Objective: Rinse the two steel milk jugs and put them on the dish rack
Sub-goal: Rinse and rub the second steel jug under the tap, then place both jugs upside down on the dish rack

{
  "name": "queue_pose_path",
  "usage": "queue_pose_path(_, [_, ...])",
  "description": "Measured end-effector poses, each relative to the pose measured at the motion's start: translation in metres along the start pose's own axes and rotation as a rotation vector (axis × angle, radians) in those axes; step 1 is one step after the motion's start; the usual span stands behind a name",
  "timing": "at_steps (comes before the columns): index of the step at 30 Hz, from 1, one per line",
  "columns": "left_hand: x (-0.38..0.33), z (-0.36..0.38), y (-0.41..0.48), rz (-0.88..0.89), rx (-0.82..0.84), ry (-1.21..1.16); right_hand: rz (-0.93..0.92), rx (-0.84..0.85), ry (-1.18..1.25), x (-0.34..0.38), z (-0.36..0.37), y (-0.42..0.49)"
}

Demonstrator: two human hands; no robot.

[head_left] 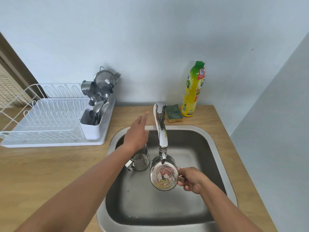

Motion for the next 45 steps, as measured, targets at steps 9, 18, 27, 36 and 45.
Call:
queue_pose_path(9, [0.126, 0.079, -0.103, -0.670, 0.145, -0.412, -0.181, -0.115, -0.158, 0.007, -0.022, -0.014])
queue_pose_path(18, [0.119, 0.093, -0.122, -0.588, 0.142, -0.627, -0.309, -0.387, -0.437, 0.021, -0.033, -0.041])
queue_pose_path(27, [0.078, 0.077, -0.115, -0.448, 0.359, -0.975, -0.403, -0.539, -0.568, 0.030, -0.028, -0.074])
queue_pose_path(36, [0.041, 0.045, -0.112, 0.134, 0.368, -0.054, -0.453, -0.461, -0.552, 0.031, -0.011, -0.090])
queue_pose_path(45, [0.026, 0.043, -0.149, 0.774, 0.244, 0.843, -0.629, -0.413, -1.648, 0.009, 0.061, -0.104])
Point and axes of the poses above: each hand's wrist, its own y-axis towards the middle knuckle, its own z-axis out of the palm, x = y × z, the point moved 7 cm from there along y, towards the middle knuckle, and after that the axes turned 6 degrees about -z, right-handed, at the moved point
